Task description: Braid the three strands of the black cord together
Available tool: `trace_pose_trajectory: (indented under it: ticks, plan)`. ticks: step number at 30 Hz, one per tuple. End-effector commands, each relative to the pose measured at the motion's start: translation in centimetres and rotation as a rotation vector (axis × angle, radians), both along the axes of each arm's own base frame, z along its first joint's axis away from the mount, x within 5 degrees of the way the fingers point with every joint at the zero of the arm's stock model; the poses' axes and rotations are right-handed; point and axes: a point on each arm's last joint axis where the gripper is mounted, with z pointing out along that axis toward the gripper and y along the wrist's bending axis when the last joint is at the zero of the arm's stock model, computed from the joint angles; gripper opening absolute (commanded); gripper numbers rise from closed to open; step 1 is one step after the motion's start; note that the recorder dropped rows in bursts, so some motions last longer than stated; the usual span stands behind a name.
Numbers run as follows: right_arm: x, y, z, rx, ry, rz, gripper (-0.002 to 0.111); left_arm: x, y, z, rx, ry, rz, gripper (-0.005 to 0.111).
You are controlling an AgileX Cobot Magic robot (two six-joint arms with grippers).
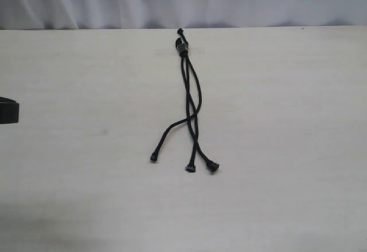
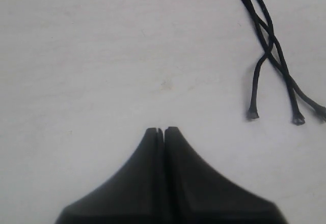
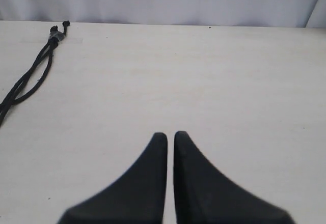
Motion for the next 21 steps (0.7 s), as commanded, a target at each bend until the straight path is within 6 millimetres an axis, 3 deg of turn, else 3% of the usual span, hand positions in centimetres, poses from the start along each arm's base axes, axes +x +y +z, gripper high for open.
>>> trace_pose_trajectory:
  ticks: [1,15,21]
  plan:
    - [0.1,0.0,0.2,-0.011,-0.034,-0.003,0.004,0.0,0.0,0.1,-0.004,-0.015,0.006,0.0]
    - [0.1,0.0,0.2,-0.011,-0.034,-0.003,0.004,0.0,0.1,0.2,0.009,-0.022,0.0,0.0]
    - [0.1,0.0,0.2,-0.006,-0.034,-0.002,0.004,-3.7,1.5,-0.5,0.108,-0.239,0.045,0.0]
